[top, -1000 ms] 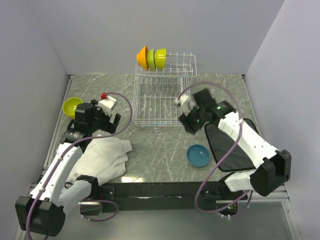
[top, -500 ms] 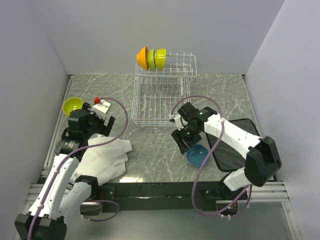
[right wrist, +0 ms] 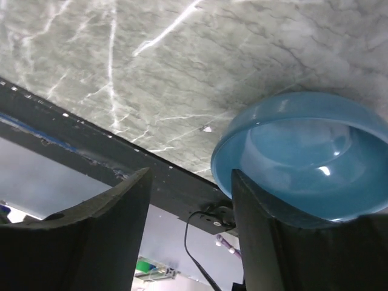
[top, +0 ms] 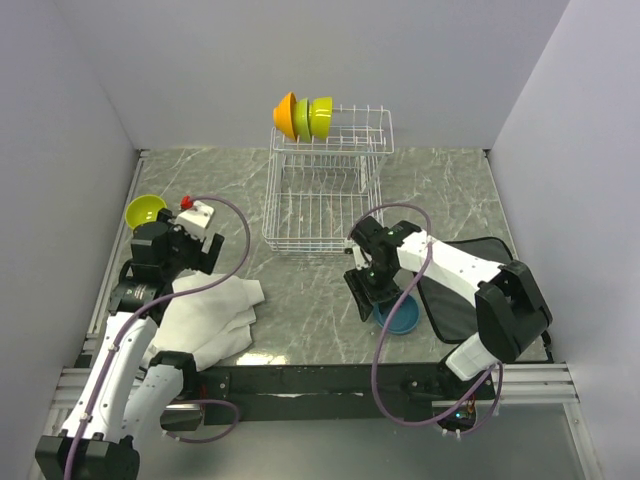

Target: Load the bowls into the dish rack

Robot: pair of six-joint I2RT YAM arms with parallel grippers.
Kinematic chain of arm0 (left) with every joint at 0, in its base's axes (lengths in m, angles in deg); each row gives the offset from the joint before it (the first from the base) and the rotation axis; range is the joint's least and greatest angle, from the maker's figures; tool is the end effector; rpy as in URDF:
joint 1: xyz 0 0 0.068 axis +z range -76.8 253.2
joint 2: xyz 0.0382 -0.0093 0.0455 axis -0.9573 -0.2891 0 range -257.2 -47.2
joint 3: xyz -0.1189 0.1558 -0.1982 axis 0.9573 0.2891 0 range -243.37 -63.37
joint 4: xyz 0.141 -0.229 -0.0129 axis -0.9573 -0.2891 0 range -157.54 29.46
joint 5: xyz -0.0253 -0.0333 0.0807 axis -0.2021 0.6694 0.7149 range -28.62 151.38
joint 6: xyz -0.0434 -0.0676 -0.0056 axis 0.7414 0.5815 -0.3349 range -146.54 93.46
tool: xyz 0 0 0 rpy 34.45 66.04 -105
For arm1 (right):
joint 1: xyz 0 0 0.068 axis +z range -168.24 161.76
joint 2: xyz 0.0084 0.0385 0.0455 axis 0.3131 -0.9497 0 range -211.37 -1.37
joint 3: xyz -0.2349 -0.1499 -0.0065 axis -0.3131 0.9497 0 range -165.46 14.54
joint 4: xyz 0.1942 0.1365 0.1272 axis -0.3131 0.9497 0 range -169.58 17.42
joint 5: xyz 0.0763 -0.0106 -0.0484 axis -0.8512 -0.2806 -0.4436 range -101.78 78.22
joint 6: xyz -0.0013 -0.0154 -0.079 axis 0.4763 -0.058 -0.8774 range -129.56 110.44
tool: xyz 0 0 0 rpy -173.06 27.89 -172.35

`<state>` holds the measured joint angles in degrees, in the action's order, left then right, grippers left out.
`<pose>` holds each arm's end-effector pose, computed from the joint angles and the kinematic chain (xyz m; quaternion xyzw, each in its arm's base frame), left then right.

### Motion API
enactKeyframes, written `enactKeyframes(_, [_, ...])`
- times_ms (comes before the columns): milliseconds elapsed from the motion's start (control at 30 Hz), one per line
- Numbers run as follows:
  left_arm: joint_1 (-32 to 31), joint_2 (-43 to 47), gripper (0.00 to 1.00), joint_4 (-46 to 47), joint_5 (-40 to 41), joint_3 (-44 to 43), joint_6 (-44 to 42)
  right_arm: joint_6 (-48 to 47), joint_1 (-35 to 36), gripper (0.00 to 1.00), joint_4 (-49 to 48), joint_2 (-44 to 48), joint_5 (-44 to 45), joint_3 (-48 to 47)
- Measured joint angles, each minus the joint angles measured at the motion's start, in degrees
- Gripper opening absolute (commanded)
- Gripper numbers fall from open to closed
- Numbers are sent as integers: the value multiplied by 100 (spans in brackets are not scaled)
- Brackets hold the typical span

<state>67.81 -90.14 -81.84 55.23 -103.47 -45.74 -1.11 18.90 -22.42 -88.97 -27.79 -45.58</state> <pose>0.2072 -0.0270 0.2863 0.2070 0.8127 0.0205 0.5443 0.2071 0.1810 0.1794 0.2515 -0.9567 -0.1462 0.0112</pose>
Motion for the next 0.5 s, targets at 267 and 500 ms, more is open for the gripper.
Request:
enactKeyframes(267, [203,0,97,50,-46,48,116,232,0,54,-70,-199,179,57])
enactKeyframes(500, [291,0,97,48,-68,55,201,264,0,50,-164,-420,424,57])
